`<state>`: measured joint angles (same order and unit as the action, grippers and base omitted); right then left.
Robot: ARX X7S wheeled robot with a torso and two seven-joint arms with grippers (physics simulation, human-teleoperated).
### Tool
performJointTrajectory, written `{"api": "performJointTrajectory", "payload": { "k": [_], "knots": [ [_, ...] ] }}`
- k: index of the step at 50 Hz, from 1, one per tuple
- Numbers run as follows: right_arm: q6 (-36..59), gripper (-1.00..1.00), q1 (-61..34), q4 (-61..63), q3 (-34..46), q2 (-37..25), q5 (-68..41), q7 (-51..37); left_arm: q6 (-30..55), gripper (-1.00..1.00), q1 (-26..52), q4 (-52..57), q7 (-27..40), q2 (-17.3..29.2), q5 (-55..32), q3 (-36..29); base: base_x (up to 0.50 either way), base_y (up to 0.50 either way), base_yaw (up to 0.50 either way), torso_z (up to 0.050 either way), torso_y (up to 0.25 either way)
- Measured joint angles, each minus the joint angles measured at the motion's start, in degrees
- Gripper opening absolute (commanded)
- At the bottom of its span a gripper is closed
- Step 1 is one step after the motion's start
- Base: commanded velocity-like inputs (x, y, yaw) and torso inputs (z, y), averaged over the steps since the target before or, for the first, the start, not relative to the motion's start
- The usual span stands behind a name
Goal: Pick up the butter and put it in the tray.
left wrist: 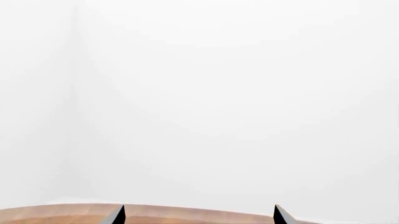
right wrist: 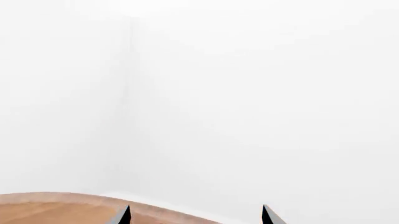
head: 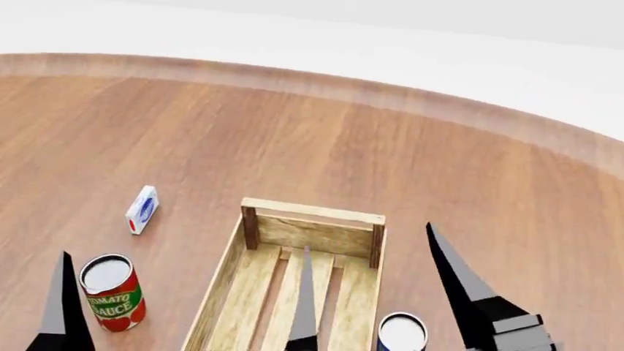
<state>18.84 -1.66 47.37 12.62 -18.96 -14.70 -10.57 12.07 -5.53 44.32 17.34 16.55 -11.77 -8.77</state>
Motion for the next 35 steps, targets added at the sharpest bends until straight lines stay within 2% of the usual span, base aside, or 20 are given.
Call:
{"api": "performJointTrajectory", "payload": {
  "k": [11,22,35],
  "knots": [
    [-4.5,1.00,6.3,2.7,-6.3,-7.3,-11.6,7.7,0.4,1.00,0.3,0.3,0.5,0.4,-0.1,-0.4,0.00,0.00,0.00,0.000,0.000],
    [-9.7,1.00,19.6,3.8,-17.5,-14.7,-20.7,13.6,0.1,1.00,0.3,0.2,0.9,0.7,0.2,-1.1,0.00,0.00,0.00,0.000,0.000],
    [-12.9,1.00,37.7,6.1,-27.0,-19.6,-21.1,24.1,-0.2,1.00,0.4,0.0,1.4,1.0,0.5,-2.0,0.00,0.00,0.00,0.000,0.000]
  ]
}}
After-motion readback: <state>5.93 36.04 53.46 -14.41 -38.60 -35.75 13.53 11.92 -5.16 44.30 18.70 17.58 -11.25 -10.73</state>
